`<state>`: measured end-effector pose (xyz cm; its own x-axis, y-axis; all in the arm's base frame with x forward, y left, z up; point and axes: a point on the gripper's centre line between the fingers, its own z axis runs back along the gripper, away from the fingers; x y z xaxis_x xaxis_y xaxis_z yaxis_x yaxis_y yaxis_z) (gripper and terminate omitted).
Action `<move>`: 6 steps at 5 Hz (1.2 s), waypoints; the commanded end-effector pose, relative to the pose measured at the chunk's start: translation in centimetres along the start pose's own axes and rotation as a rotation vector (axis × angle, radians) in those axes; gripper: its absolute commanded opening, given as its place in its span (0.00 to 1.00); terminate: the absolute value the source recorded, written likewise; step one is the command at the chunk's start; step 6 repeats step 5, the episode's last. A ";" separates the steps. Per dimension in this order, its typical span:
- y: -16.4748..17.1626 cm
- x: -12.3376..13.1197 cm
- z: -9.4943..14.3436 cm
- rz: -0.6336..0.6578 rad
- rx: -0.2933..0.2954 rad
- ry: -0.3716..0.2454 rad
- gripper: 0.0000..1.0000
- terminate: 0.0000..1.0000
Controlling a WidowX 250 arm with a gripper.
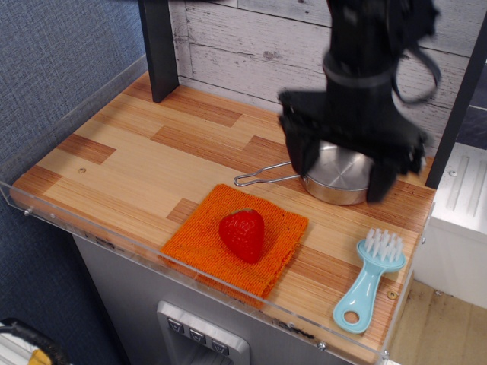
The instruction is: PICK UP THE BRESH AND PUT ANOTHER SIDE OF THE TABLE
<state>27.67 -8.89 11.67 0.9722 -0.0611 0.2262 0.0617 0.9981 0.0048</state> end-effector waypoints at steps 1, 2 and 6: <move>1.8 1.2 0.3 0.009 -0.045 0.018 1.00 0.00; 2.4 1.2 0.3 0.003 -0.056 0.031 1.00 0.00; 3.2 0.7 -0.1 -0.008 -0.006 0.191 1.00 1.00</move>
